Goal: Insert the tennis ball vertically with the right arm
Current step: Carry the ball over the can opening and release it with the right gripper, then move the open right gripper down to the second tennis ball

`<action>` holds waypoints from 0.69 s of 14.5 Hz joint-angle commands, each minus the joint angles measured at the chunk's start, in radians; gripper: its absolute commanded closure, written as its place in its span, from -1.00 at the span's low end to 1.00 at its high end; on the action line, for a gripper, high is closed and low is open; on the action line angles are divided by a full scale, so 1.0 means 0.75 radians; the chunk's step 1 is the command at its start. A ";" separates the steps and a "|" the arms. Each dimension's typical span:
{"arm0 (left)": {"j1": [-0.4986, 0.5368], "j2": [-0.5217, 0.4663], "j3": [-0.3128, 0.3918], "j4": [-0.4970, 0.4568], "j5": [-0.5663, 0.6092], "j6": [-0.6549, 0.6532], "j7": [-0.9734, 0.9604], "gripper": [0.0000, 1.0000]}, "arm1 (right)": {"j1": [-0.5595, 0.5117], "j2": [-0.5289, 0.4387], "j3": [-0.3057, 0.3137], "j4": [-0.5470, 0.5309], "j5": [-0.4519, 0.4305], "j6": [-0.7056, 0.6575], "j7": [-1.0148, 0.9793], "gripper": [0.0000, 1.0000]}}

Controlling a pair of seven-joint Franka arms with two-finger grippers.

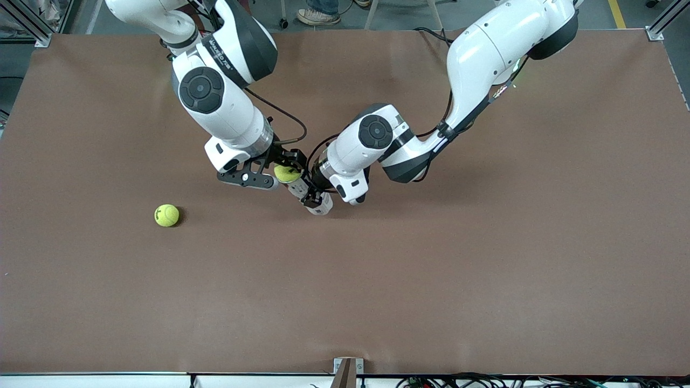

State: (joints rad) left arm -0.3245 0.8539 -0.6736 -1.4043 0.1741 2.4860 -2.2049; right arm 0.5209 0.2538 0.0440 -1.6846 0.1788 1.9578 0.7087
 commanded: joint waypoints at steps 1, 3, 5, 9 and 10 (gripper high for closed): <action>-0.017 0.009 0.002 0.030 -0.040 0.003 0.003 -0.44 | -0.026 0.003 -0.001 0.060 0.007 -0.019 0.008 -1.00; -0.017 0.009 0.002 0.030 -0.060 0.003 0.005 -0.44 | -0.107 -0.013 -0.001 0.084 0.003 -0.047 -0.035 -1.00; -0.017 0.007 0.002 0.028 -0.091 0.001 0.003 -0.44 | -0.224 -0.034 -0.001 0.103 -0.005 -0.172 -0.201 -1.00; -0.011 0.007 0.002 0.028 -0.216 -0.009 0.001 -0.44 | -0.473 -0.062 -0.001 0.044 -0.068 -0.279 -0.570 -1.00; -0.007 0.007 0.004 0.028 -0.244 -0.009 0.001 -0.44 | -0.522 -0.064 -0.001 0.011 -0.087 -0.273 -0.646 -1.00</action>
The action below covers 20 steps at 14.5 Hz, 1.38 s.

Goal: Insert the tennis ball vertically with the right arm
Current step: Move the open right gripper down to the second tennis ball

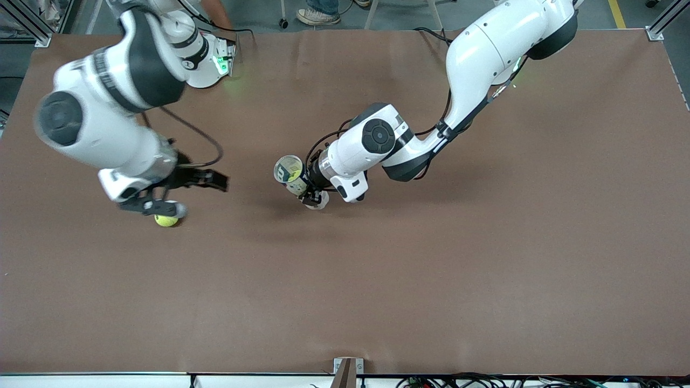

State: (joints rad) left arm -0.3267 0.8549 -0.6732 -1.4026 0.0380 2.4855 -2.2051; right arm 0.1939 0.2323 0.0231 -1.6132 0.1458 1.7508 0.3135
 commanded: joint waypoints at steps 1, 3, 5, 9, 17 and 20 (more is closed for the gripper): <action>-0.002 0.007 0.004 0.025 -0.087 -0.009 0.003 -0.44 | -0.141 -0.034 0.027 -0.127 -0.043 0.018 -0.188 -1.00; -0.008 0.008 0.006 0.023 -0.092 -0.011 0.001 -0.44 | -0.225 -0.038 0.027 -0.241 -0.043 0.109 -0.307 -1.00; -0.014 0.008 0.024 0.019 -0.092 -0.009 0.001 -0.44 | -0.285 -0.064 0.029 -0.413 -0.045 0.260 -0.403 -1.00; -0.014 0.008 0.026 0.019 -0.090 -0.009 0.003 -0.48 | -0.297 -0.095 0.027 -0.700 -0.076 0.520 -0.434 -1.00; -0.016 0.008 0.026 0.019 -0.090 -0.009 0.003 -0.50 | -0.416 -0.009 0.024 -0.686 -0.284 0.680 -0.436 -1.00; -0.016 0.008 0.026 0.019 -0.090 -0.009 0.001 -0.50 | -0.416 0.050 0.024 -0.672 -0.286 0.735 -0.434 -1.00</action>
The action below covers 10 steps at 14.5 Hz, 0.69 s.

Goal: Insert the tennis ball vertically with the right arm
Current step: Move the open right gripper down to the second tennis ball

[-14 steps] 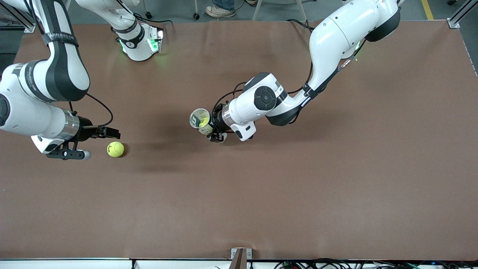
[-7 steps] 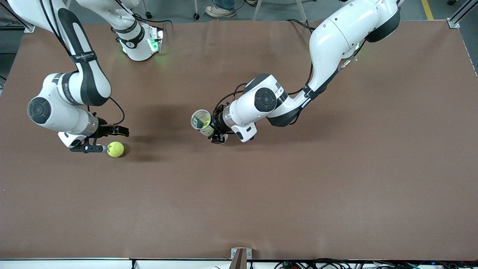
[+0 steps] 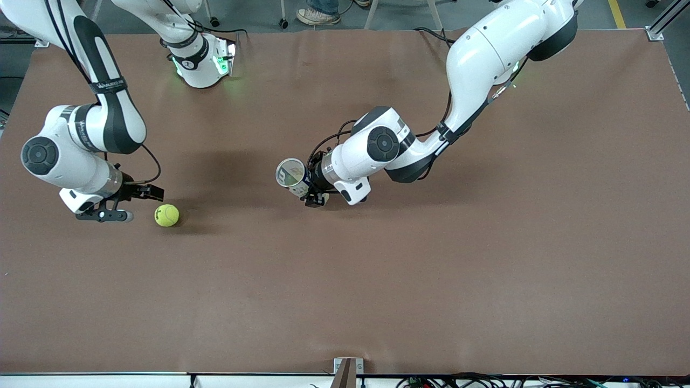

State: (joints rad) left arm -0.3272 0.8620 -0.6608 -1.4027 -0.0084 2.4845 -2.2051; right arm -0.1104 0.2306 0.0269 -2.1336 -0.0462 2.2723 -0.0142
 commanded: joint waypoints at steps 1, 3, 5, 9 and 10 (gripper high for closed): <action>-0.016 -0.002 0.010 0.019 -0.028 -0.007 0.001 -0.50 | -0.008 0.075 0.021 0.024 -0.030 0.065 0.003 -1.00; -0.016 -0.002 0.010 0.019 -0.030 -0.007 -0.001 -0.48 | -0.006 0.104 0.021 0.028 -0.028 0.097 0.005 -1.00; -0.016 -0.002 0.010 0.019 -0.030 -0.007 -0.011 -0.43 | -0.006 0.136 0.021 0.065 -0.028 0.110 0.005 -1.00; -0.018 -0.002 0.010 0.019 -0.028 -0.007 -0.009 -0.42 | -0.002 0.230 0.023 0.149 -0.024 0.116 0.003 -1.00; -0.018 -0.002 0.010 0.019 -0.028 -0.007 -0.009 -0.42 | 0.000 0.249 0.025 0.155 -0.020 0.130 0.005 -1.00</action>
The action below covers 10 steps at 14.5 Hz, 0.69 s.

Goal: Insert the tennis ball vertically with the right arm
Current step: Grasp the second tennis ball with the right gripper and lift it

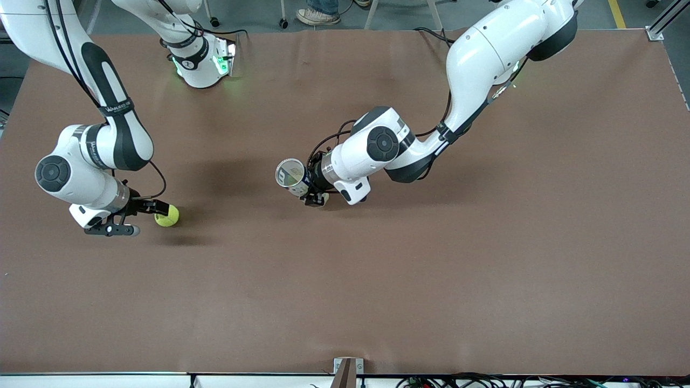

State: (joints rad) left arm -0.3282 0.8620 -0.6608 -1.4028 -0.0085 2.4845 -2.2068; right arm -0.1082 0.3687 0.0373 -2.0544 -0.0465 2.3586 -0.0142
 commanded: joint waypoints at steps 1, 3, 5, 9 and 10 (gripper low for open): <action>-0.016 -0.002 0.010 0.019 -0.027 -0.007 -0.007 -0.42 | -0.001 0.073 0.014 0.050 -0.018 0.029 0.005 -1.00; -0.018 -0.002 0.010 0.019 -0.027 -0.007 -0.011 -0.42 | -0.001 0.091 0.014 0.050 -0.018 0.034 0.005 -1.00; -0.023 -0.002 0.010 0.019 -0.027 -0.007 -0.011 -0.42 | 0.001 0.116 0.016 0.050 -0.016 0.034 0.005 -1.00; -0.023 -0.002 0.010 0.019 -0.025 -0.007 -0.011 -0.42 | 0.007 0.146 0.016 0.046 -0.014 0.050 0.005 -1.00; -0.023 -0.002 0.010 0.019 -0.025 -0.005 -0.011 -0.42 | 0.007 0.153 0.016 0.042 -0.014 0.074 0.005 -1.00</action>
State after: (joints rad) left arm -0.3334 0.8620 -0.6608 -1.4027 -0.0085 2.4845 -2.2074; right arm -0.1049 0.4672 0.0467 -2.0283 -0.0465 2.3889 -0.0142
